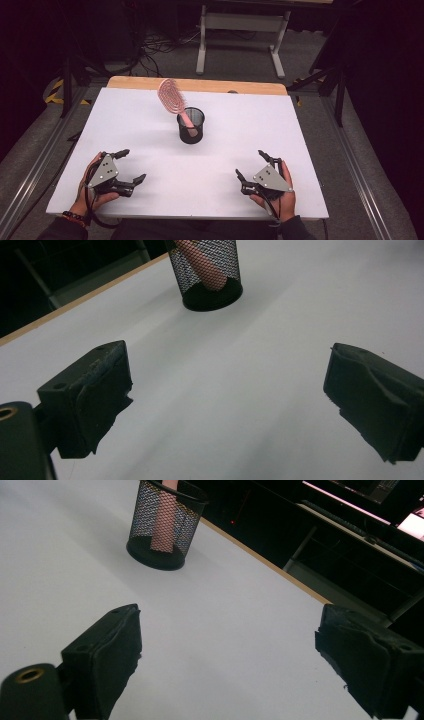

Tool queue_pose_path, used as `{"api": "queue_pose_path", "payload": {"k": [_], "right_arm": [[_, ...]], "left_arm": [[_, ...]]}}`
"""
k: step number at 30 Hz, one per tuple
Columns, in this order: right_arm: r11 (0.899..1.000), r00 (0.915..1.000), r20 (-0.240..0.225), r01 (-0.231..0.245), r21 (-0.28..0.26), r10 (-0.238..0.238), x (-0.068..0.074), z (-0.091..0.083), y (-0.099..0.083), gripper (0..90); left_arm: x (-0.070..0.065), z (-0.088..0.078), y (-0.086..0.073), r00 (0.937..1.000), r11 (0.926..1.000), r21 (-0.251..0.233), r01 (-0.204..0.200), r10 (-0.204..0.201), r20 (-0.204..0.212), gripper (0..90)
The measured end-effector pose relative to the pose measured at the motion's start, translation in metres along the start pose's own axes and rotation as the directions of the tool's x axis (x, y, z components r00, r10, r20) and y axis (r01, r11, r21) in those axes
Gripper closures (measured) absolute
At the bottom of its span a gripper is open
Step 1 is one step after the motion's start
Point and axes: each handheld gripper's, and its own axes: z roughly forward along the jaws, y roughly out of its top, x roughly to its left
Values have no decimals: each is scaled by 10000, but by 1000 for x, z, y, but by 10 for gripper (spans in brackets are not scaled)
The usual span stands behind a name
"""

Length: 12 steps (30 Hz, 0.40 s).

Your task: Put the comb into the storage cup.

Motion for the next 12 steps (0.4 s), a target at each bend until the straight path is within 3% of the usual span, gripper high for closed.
{"api": "queue_pose_path", "payload": {"k": [12], "right_arm": [[10000, 10000, 21, -35, 88, 35, 0, 2, -1, 118]], "left_arm": [[1, 2, -1, 10000, 9999, 108, 72, -73, 54, 60]]}}
